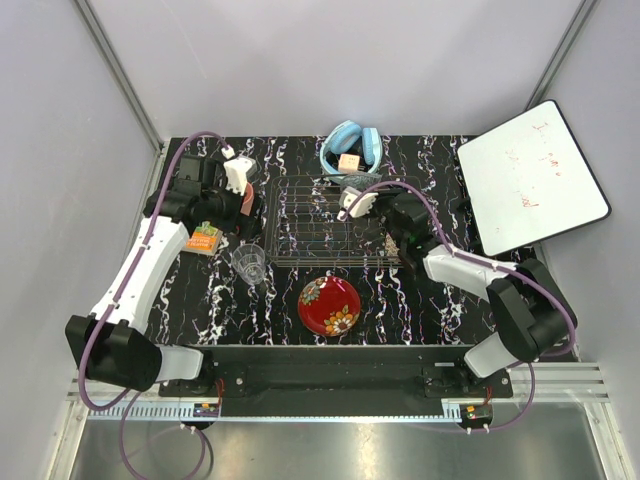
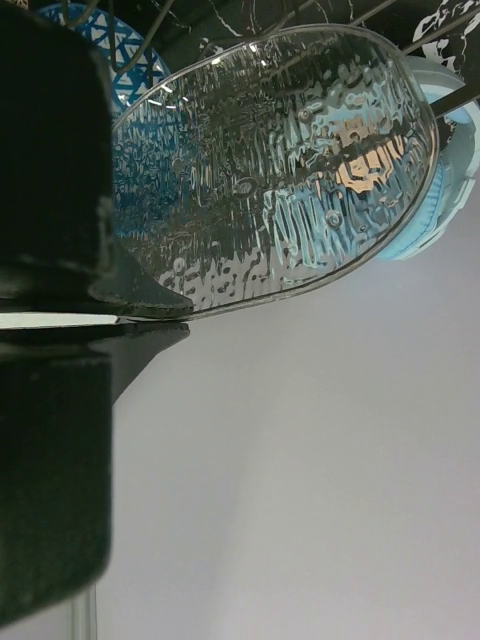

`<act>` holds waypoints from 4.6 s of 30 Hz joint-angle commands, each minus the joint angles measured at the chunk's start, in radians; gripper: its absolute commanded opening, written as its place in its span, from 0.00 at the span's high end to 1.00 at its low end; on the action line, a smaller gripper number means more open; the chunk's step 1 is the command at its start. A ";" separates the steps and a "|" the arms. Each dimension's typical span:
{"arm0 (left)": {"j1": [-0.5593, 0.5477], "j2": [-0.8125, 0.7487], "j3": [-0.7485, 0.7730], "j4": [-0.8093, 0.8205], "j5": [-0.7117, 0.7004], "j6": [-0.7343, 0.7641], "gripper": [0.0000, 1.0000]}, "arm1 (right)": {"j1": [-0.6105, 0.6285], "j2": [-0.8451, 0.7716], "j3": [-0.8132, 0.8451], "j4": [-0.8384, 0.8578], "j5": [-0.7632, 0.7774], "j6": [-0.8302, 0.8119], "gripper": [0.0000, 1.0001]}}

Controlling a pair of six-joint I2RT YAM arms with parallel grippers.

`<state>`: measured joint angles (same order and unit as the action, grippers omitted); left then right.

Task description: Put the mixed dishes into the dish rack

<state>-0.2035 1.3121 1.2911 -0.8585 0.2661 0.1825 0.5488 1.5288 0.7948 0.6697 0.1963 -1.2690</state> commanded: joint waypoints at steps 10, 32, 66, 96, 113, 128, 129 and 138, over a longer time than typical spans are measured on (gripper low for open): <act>0.003 0.088 0.020 0.039 -0.022 -0.090 0.01 | -0.015 -0.065 0.003 -0.045 0.000 -0.081 1.00; -0.010 0.383 0.189 0.026 0.024 -0.114 0.01 | 0.042 -0.144 -0.095 -0.091 0.014 -0.007 1.00; -0.106 0.280 0.244 -0.051 -0.068 -0.022 0.01 | 0.108 -0.154 -0.083 0.006 0.405 0.339 0.47; -0.106 0.093 0.224 -0.134 -0.212 -0.003 0.01 | 0.290 -0.579 -0.077 -1.015 -0.057 1.971 0.13; -0.109 0.096 0.310 -0.200 -0.215 -0.008 0.01 | 0.295 -0.386 -0.259 -0.837 -0.146 2.180 0.32; -0.109 0.081 0.323 -0.211 -0.235 0.020 0.01 | 0.338 -0.156 -0.220 -0.750 -0.147 2.212 0.48; -0.109 0.078 0.317 -0.212 -0.235 0.021 0.01 | 0.339 -0.148 -0.218 -0.748 -0.144 2.218 0.49; -0.109 0.065 0.277 -0.203 -0.251 0.040 0.01 | 0.381 -0.128 -0.210 -0.759 -0.110 2.237 0.77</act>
<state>-0.3092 1.4220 1.5696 -1.0775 0.0444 0.2005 0.8940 1.3781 0.5537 -0.0944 0.0635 0.9455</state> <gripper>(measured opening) 0.988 0.304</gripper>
